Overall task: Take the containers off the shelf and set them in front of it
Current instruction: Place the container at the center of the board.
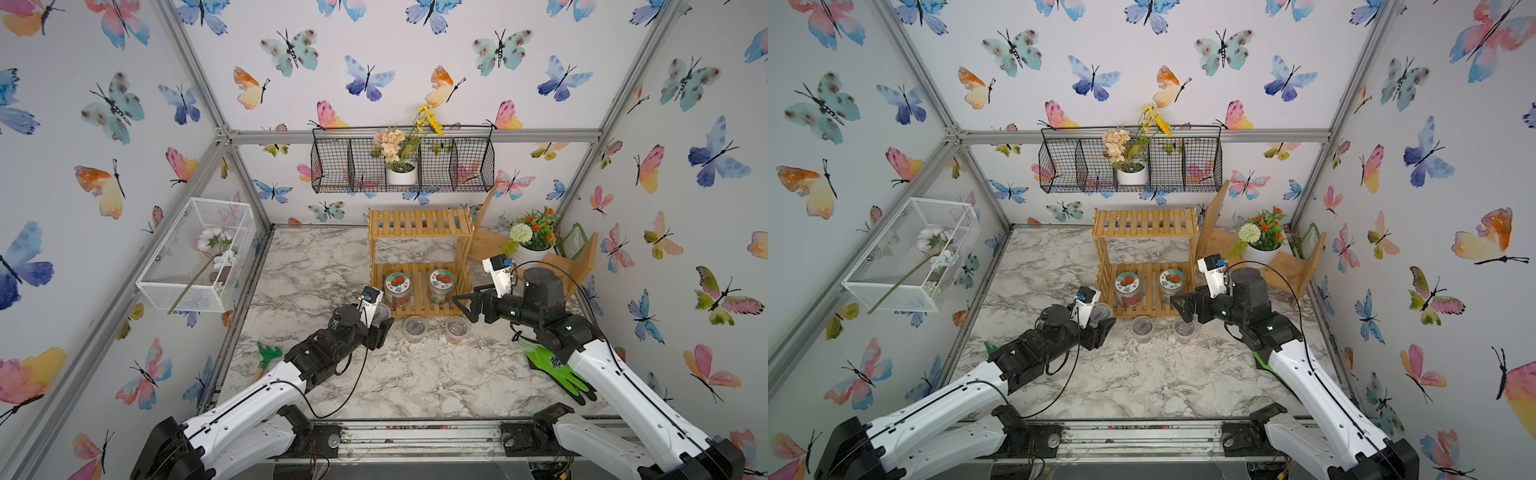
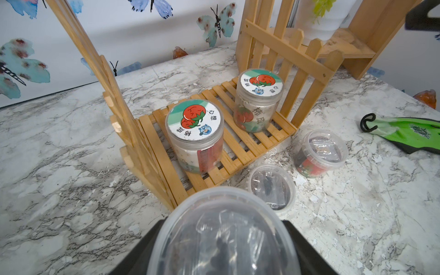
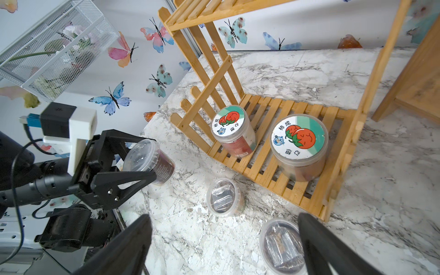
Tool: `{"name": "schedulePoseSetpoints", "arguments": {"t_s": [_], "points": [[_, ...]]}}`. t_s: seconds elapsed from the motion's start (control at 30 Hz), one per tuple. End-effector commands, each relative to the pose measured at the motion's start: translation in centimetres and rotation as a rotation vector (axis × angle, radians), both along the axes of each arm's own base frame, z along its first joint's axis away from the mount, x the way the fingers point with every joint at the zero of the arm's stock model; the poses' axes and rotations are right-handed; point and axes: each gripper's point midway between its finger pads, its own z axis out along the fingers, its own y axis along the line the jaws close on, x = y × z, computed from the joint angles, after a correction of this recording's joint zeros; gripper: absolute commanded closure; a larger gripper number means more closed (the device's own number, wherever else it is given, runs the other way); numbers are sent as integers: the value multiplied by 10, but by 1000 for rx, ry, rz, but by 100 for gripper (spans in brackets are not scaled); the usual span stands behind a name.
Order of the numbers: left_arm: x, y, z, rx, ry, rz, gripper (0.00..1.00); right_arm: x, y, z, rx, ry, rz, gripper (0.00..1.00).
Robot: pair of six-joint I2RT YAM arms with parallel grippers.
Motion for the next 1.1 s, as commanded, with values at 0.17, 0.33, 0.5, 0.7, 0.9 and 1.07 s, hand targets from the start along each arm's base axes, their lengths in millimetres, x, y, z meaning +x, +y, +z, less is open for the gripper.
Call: {"name": "schedulePoseSetpoints", "arguments": {"t_s": [0.17,0.33,0.5,0.7,0.9,1.07], "points": [[11,9,-22,-46,1,110,37,-1,-7,2,3,-13,-36,2],[13,13,-38,-41,12,147,37,-1,-8,4,3,-17,-40,2],[17,16,-58,-30,32,182,37,0,-9,4,0,-21,-46,2],[23,18,-75,-22,53,229,37,0,-10,5,-3,-27,-50,2],[30,25,-84,6,45,276,36,-1,-11,6,-9,-29,-52,2],[35,27,-92,28,48,298,35,-2,-12,4,-15,-25,-52,2]]}}
